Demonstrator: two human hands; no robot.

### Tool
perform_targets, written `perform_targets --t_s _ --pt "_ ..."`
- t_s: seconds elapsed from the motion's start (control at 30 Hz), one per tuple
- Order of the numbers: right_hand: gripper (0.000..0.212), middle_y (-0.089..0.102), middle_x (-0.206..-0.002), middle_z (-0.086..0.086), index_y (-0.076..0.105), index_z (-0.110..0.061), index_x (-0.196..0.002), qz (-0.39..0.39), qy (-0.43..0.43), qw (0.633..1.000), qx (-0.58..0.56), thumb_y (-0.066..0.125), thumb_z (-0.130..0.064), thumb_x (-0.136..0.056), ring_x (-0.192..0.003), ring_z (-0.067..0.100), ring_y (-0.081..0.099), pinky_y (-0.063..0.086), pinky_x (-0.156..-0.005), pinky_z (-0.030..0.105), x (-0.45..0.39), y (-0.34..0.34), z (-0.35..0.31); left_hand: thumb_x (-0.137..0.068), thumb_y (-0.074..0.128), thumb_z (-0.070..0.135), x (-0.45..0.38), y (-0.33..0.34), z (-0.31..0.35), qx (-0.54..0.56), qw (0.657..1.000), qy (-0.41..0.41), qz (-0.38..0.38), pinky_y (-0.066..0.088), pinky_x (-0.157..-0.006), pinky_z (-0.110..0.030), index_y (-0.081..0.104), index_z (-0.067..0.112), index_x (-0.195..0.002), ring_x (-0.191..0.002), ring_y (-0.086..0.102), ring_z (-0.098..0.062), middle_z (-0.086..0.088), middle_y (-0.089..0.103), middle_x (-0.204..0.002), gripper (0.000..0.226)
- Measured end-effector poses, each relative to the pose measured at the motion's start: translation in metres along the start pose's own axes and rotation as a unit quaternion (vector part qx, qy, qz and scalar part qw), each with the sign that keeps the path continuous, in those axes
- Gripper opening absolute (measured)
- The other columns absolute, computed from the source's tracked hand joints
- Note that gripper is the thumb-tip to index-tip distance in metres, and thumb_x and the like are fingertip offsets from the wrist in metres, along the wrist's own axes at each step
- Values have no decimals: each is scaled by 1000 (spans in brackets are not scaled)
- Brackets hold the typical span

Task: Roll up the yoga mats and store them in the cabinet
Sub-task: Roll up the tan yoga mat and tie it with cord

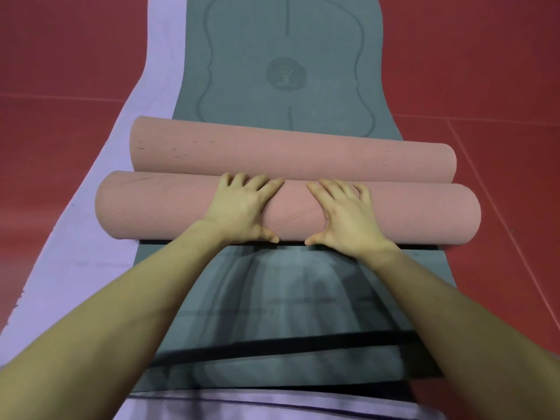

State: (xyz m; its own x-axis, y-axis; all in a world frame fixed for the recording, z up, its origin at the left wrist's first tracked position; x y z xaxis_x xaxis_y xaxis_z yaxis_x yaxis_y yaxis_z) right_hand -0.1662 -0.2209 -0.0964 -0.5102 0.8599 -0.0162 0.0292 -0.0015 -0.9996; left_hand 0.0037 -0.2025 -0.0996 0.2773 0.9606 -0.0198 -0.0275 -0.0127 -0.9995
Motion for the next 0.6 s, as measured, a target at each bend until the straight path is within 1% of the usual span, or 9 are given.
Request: perform_targets --t_s 0.07,0.13,0.23,0.3,0.37,0.47,0.53,0.6 --pt "103 46 -140 1 43 -23 -140 34 -1 999 -12 82 -56 -51 -129 22 38 19 -104 45 4 -2 -2 -53 74 73 5 -1 4 1 1000 2 21 30 -94 -42 35 25 -146 -114 49 -31 0 48 -141 112" --pt "99 53 -134 2 50 -20 -135 59 -1 998 -21 84 -52 -47 -122 23 45 20 -100 44 10 -3 -3 -49 78 69 12 -1 8 8 999 -2 43 33 -90 -42 43 23 -142 -106 53 -34 -1 55 -135 110" --pt "96 57 -129 3 55 -18 -129 74 -13 997 -27 85 -52 -44 -116 25 50 20 -96 41 26 -3 -9 -38 83 66 29 -1 14 33 997 -3 67 39 -84 -43 54 22 -134 -95 58 -34 -2 63 -124 109" --pt "96 61 -124 4 58 -18 -125 84 -27 996 -17 84 -56 -40 -110 25 55 22 -92 38 41 -4 -14 -33 83 68 45 -2 19 26 996 11 82 43 -78 -42 58 20 -129 -85 60 -33 -3 66 -116 109" --pt "97 63 -119 5 61 -17 -122 93 -34 995 -9 84 -58 -37 -104 26 59 23 -89 36 56 -5 -20 -34 82 69 61 -1 27 6 995 36 89 46 -73 -41 56 20 -128 -77 60 -33 -7 67 -111 110" --pt "99 64 -116 5 62 -16 -121 91 -36 995 -9 85 -58 -34 -100 25 60 24 -88 36 79 -6 -28 -39 82 69 84 0 44 -20 994 66 88 48 -70 -40 43 20 -131 -74 58 -34 -15 65 -108 112" --pt "100 64 -117 5 61 -16 -121 82 -31 996 -18 85 -57 -33 -101 24 56 24 -88 36 93 -5 -33 -40 83 67 98 -1 52 -17 993 72 90 48 -71 -40 39 20 -132 -75 58 -35 -17 64 -108 112" --pt "100 63 -117 5 61 -16 -122 75 -29 996 -36 85 -57 -34 -103 20 49 25 -88 37 109 -4 -38 -40 83 65 113 -2 58 -5 993 81 88 49 -71 -42 38 20 -132 -75 58 -35 -18 64 -109 112"
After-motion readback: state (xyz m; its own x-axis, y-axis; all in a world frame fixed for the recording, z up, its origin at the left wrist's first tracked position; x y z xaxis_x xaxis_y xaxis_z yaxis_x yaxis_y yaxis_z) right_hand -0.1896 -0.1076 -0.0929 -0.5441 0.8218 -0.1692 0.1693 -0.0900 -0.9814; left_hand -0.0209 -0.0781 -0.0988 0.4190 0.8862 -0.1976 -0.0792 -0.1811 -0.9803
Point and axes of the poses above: each hand's wrist, its own x-axis away from the middle knuckle, its own y-axis out of the palm, z = x × y, the point moved 6 cm from there along -x, towards the middle knuckle
